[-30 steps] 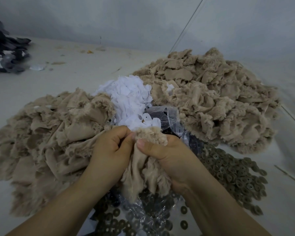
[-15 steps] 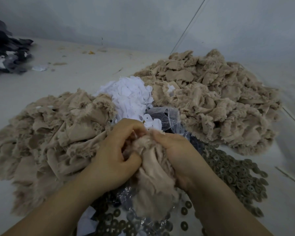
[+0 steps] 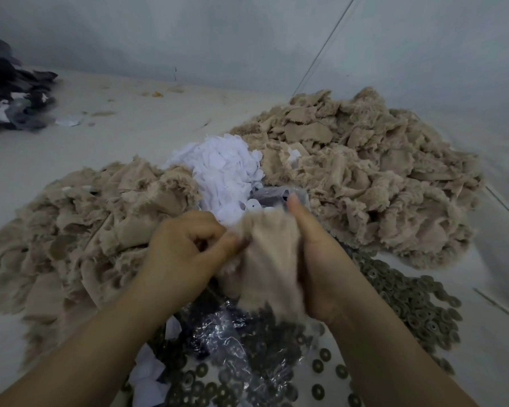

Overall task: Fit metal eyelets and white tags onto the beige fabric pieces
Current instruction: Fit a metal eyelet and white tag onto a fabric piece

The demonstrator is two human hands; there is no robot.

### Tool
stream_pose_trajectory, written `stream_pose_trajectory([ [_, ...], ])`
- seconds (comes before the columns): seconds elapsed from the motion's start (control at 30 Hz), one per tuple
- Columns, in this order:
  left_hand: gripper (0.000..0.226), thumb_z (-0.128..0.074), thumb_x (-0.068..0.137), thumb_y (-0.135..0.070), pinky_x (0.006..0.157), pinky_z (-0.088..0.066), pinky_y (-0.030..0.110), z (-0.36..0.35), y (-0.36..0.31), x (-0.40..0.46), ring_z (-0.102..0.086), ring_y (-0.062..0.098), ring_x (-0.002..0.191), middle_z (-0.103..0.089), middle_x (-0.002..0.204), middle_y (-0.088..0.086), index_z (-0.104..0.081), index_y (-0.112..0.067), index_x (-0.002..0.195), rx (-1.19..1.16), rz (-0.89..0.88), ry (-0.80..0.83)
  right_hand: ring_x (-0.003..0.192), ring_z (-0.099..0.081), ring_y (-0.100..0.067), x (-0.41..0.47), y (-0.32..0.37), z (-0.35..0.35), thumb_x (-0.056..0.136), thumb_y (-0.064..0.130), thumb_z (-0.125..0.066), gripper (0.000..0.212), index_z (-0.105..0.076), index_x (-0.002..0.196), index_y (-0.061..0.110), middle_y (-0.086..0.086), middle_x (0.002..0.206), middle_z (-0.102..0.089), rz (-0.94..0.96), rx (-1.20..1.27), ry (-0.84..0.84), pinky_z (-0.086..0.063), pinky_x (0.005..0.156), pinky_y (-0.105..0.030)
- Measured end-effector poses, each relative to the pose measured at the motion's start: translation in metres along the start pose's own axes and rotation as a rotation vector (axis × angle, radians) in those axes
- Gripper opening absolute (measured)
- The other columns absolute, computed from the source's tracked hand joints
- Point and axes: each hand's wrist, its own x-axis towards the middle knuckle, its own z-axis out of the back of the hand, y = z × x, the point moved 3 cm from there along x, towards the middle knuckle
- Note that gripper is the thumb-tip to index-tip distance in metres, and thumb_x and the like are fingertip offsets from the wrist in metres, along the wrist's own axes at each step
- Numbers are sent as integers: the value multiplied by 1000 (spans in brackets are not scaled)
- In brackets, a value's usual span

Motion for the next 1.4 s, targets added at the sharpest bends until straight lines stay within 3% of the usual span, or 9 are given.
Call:
stream_pose_trajectory([
  [0.1, 53, -67, 85, -43, 43, -44, 43, 1, 5, 7, -54, 38, 48, -58, 57, 26, -66, 5, 63, -152, 212, -154, 98, -73, -29, 1, -5, -4, 76, 69, -59, 65, -71, 110, 15, -13, 110, -74, 49, -59, 21, -59, 78, -44],
  [0.17, 57, -66, 88, -41, 42, -41, 44, -1, 7, 11, -47, 31, 43, -55, 56, 29, -62, 9, 62, -158, 263, -158, 98, -73, -30, 1, -8, -6, 62, 70, -67, 74, -72, 109, 12, -15, 108, -75, 64, -109, 35, -60, 79, -46],
  [0.33, 56, -64, 94, -35, 42, -35, 31, -8, 12, 12, -40, 19, 40, -47, 44, 16, -58, 6, 56, -121, 276, -152, 90, -75, -29, 2, -8, -4, 78, 36, -73, 46, -68, 109, 3, -16, 100, -76, 153, -176, -47, -61, 68, -36],
  [0.53, 58, -57, 99, -27, 43, -27, 21, -2, 5, 9, -33, 8, 41, -33, 42, -6, -35, -16, 47, 26, 118, -233, 67, -74, -13, 8, -4, 7, 97, 47, -54, 38, -65, 112, 13, -2, 87, -76, 166, -135, -197, -58, 66, -36],
  [0.8, 60, -56, 99, -30, 41, -25, 22, -5, 5, 10, -25, 7, 38, -28, 39, -8, -34, -19, 44, -38, 212, -197, 111, -67, -16, 9, -6, 5, 58, 97, -48, 98, -72, 117, 22, 1, 114, -74, 184, -286, -169, -46, 104, -43],
  [0.97, 54, -59, 89, -53, 41, -32, 20, -9, 15, 8, -37, 7, 41, -41, 43, -1, -49, -12, 56, -213, 321, -163, 98, -72, -23, 6, -8, 8, 88, 26, -71, 19, -75, 100, 11, -6, 98, -77, 284, -328, -222, -53, 96, -47],
  [1.1, 49, -75, 65, -69, 38, -37, 21, -11, 14, 1, -43, 11, 41, -57, 53, 1, -52, -33, 89, -132, 234, 88, 101, -72, -25, 4, -1, 10, 98, 23, -58, 19, -72, 106, 12, -8, 103, -77, 273, -168, -232, -54, 95, -47],
  [1.23, 32, -68, 84, -38, 50, -34, 18, -15, 5, 3, -41, 4, 52, -47, 55, -2, -57, -14, 67, -23, 96, 28, 97, -73, -29, 2, -4, 1, 95, 29, -58, 29, -69, 105, 4, -16, 103, -75, 285, -133, -149, -60, 83, -43],
  [1.4, 26, -64, 91, -18, 56, -41, 24, -14, -1, 2, -51, 11, 59, -57, 65, 4, -65, -9, 67, -13, 138, -55, 104, -70, -36, -1, -9, -8, 88, 12, -68, 28, -68, 112, -3, -22, 108, -73, 235, -149, -84, -52, 98, -54],
])
